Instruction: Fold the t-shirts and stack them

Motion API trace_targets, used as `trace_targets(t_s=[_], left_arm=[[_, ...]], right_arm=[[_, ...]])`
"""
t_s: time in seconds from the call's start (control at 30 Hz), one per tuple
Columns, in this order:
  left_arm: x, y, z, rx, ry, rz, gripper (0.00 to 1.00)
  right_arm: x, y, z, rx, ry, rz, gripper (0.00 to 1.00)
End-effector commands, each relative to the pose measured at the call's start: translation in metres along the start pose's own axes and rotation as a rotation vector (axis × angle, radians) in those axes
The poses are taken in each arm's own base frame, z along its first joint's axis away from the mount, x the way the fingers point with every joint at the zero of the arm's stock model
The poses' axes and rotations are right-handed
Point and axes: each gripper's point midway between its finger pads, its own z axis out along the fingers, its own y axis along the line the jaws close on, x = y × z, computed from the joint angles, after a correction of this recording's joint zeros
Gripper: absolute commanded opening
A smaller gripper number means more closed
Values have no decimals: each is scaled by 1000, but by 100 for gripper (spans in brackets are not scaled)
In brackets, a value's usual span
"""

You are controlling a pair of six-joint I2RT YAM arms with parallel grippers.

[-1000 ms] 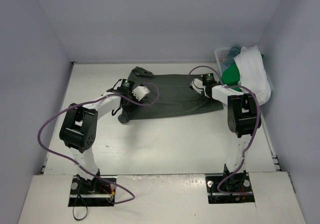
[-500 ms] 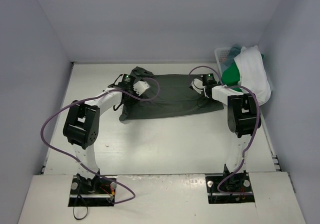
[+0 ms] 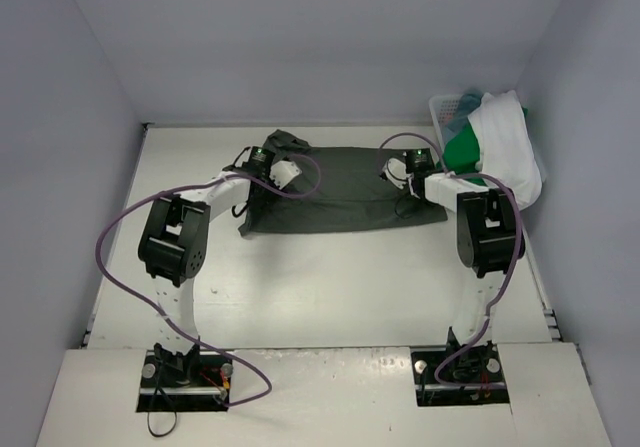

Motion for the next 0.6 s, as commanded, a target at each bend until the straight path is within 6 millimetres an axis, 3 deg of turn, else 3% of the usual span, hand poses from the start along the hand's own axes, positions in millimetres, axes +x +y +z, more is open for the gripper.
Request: trace_targets(t_s=[0.0, 0.2, 0.3, 0.47, 0.57], left_arm=[[-6, 10, -3, -22, -17, -17, 46], [-3, 5, -11, -3, -24, -11, 46], [4, 2, -16, -1, -12, -9, 46], [25, -5, -22, 7, 30, 18, 46], [42, 1, -31, -9, 69, 17, 46]], right_arm=[[-10, 16, -29, -62, -32, 23, 11], [-34, 21, -50, -47, -61, 11, 12], [-36, 31, -54, -61, -58, -9, 12], [-23, 45, -49, -83, -15, -33, 12], [-13, 51, -43, -88, 23, -48, 12]])
